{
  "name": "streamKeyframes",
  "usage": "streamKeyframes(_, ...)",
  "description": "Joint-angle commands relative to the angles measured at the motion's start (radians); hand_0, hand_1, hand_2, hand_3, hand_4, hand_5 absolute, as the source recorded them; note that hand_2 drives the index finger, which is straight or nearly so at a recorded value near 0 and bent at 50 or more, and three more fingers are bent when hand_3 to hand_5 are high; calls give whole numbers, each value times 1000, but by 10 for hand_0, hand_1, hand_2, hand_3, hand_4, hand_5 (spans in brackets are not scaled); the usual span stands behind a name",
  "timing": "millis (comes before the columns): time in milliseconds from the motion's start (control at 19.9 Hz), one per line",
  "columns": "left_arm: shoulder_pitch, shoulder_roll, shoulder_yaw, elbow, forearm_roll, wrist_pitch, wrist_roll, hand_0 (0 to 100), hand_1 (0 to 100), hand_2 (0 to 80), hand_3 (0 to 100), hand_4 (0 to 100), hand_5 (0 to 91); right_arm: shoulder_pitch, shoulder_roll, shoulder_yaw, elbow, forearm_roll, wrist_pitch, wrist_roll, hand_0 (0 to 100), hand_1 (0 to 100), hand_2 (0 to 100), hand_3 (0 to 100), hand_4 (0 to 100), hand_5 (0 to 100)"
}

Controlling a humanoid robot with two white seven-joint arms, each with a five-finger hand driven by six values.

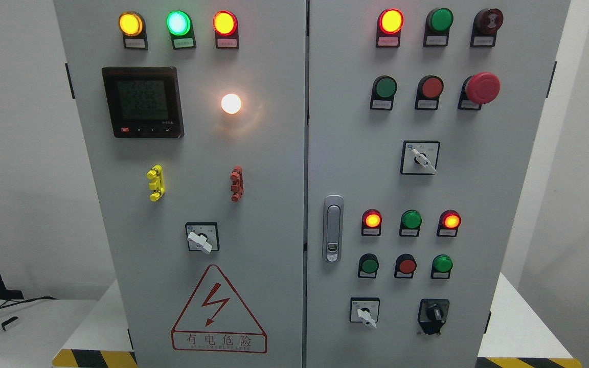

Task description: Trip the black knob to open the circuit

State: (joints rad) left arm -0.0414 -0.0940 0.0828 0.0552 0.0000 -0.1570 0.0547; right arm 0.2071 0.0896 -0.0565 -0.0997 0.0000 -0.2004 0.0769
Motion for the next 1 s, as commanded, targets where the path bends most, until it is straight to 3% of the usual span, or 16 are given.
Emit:
streamKeyframes(0,0,-1,0,0,-31,1,1,120,389,0,0,0,0,0,2,0,-2,29,1,1,6,115,0,22,0,0)
streamKeyframes(301,0,0,0,0,-31,1,1,120,389,0,0,0,0,35,2,-3,-43,31,2,0,8,118,0,27,0,0)
streamKeyframes(552,0,0,0,0,-31,1,1,120,389,0,0,0,0,266,-1,17,-438,45,13,3,8,153,0,77,0,4)
streamKeyframes(702,0,0,0,0,-31,1,1,120,389,0,0,0,0,403,-17,15,-708,34,-49,27,14,233,35,174,85,78)
streamKeyframes(853,0,-1,0,0,-31,1,1,120,389,0,0,0,0,561,-71,7,-946,29,-209,34,27,340,91,284,198,167)
streamKeyframes(953,0,0,0,0,-31,1,1,120,389,0,0,0,0,683,-97,-12,-1163,-21,-257,87,60,393,129,361,282,231)
